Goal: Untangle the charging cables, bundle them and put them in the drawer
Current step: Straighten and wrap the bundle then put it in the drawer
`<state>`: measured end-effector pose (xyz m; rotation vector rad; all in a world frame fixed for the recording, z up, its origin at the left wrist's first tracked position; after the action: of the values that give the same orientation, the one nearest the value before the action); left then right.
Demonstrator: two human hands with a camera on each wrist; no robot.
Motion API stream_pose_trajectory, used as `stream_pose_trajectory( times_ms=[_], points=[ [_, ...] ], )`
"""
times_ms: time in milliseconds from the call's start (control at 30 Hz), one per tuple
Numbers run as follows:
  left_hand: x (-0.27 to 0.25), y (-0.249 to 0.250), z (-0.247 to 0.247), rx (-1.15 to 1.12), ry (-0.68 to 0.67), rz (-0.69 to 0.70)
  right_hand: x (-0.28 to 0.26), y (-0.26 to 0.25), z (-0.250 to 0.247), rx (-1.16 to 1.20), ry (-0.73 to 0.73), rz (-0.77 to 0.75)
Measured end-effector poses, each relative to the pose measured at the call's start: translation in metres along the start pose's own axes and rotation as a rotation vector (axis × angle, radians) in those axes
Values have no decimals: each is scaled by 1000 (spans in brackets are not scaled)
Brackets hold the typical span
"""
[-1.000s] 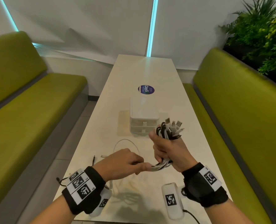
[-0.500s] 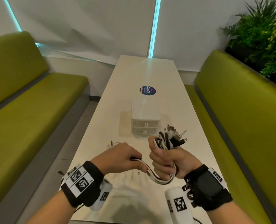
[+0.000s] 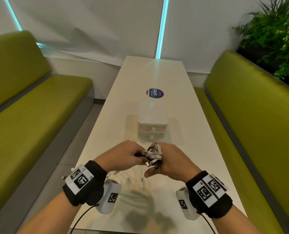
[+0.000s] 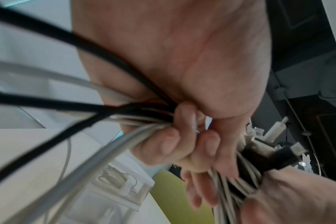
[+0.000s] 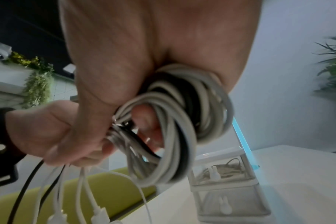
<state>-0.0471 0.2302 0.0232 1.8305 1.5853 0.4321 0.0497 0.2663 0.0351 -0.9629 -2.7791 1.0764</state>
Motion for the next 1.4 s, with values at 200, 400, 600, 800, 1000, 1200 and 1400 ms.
stream_pose_trajectory(
  times_ms=[200,400,600,800,1000,1200,1400],
  points=[
    [-1,2,9,-66,-36,-1,6,6,3,-174,49,-33],
    [0,7,1,-17,14,14,4,4,10,-33,23,-45],
    [-3,8,-5,194,66,-20,6,-3,16,173,-141,-10],
    [-8,1,-18,212,192,-71,13,6,1,33,29,-36],
    [-14,-20,0,-68,5,-135,8,23,-16,261,336,3],
    [-20,-15,9,-523,273,-85,0,45,-10,778,541,93],
    [-16,-2,20,-472,428,-67,-4,50,1,823,592,124]
  ],
)
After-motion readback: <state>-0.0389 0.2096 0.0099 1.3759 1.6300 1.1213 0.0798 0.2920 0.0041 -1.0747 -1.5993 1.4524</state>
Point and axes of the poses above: each hand's wrist, its own x-axis towards the middle knuckle, its own z-axis out of the palm, y = z × x, the point moved 9 cm from there along x, towards the middle knuckle, and after that the axes turned 6 degrees about -y, right-handed, at the moved point
